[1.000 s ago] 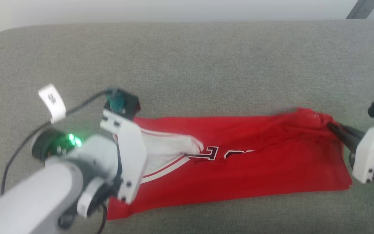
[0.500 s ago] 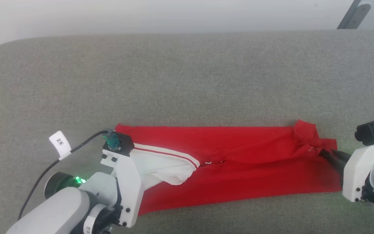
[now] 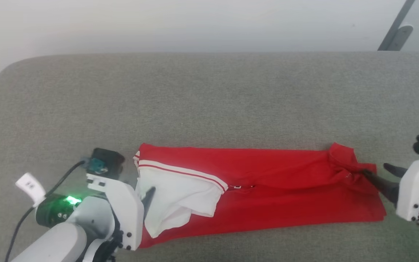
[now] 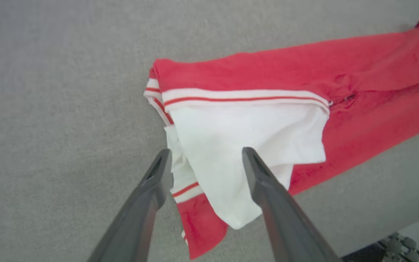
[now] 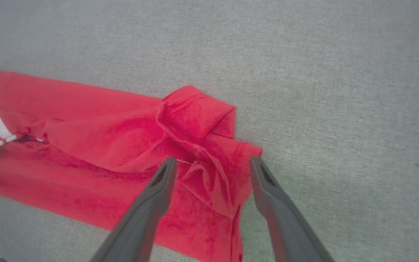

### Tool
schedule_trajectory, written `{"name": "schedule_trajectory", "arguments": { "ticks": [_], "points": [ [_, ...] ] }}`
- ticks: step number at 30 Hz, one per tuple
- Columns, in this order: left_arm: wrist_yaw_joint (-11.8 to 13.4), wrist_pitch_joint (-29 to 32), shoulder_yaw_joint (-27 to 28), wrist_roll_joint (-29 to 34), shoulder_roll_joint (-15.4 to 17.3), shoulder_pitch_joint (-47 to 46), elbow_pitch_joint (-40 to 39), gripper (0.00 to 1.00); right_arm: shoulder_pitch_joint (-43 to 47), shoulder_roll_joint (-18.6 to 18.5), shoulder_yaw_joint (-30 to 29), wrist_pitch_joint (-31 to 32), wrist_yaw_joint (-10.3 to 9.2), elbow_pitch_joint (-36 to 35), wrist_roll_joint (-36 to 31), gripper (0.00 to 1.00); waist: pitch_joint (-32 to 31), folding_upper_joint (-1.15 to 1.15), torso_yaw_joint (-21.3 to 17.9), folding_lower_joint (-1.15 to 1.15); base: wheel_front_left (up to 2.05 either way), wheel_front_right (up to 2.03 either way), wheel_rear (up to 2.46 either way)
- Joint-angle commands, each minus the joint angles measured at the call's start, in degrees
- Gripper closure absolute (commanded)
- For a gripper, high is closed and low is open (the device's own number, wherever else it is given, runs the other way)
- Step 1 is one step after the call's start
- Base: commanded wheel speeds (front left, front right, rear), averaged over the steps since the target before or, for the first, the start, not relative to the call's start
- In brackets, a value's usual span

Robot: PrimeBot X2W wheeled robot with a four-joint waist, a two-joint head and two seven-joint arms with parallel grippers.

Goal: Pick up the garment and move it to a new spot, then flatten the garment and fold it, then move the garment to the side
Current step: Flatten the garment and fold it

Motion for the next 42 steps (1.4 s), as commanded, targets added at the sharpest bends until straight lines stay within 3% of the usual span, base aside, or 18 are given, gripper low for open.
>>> {"name": "schedule_trajectory", "arguments": {
  "ticks": [1, 11, 18, 23, 30, 32, 42],
  "points": [
    [-0.63, -4.34, 0.84, 1.57, -0.12, 1.49, -0.08, 0.00, 0.82, 0.32, -1.40, 1.53, 0.00, 0.34, -0.17, 0.00, -0.01, 0.00, 0.69, 0.00, 0.00, 0.00, 0.00],
    [-1.66, -27.75, 7.32, 4.17, -3.23, 6.46, 2.65, 0.00, -0.29, 1.45, -6.80, 9.36, 0.00, 5.47, -1.07, 0.00, 1.00, 0.00, 4.35, 0.00, 0.00, 0.00, 0.00],
    [-1.39, -39.60, 10.92, 4.44, -6.07, 9.54, 4.60, 0.00, -1.26, 2.58, -7.76, 13.28, 0.00, 9.04, -1.08, 0.00, 2.43, 0.00, 6.58, 0.00, 0.00, 0.00, 0.00],
    [-2.90, -46.21, 11.90, 4.56, -8.35, 10.58, 6.85, 0.00, -1.99, 5.58, -7.31, 14.99, 0.01, 12.96, -0.20, 0.00, 3.58, 0.00, 8.12, 0.00, 0.00, 0.00, 0.00],
    [-6.20, -49.87, 14.26, 4.80, -12.12, 11.48, 10.78, 0.00, -2.53, 10.07, -3.79, 18.74, 0.22, 14.79, 2.57, 0.00, 4.54, 0.00, 9.13, 0.00, 0.00, 0.00, 0.00],
    [-7.25, -50.10, 15.06, 5.56, -12.99, 11.62, 11.50, 0.00, -2.38, 9.60, -2.93, 19.32, 0.22, 14.17, 2.87, 1.00, 4.69, 0.00, 9.25, 0.00, 0.00, 0.00, 0.00],
    [-12.05, -50.21, 21.62, 9.97, -17.56, 13.21, 11.80, 0.00, -3.36, 5.30, -4.48, 16.22, 0.00, 11.26, 4.53, 1.00, 4.51, 0.00, 8.76, 0.00, 0.00, 0.00, 0.00]
  ]
}}
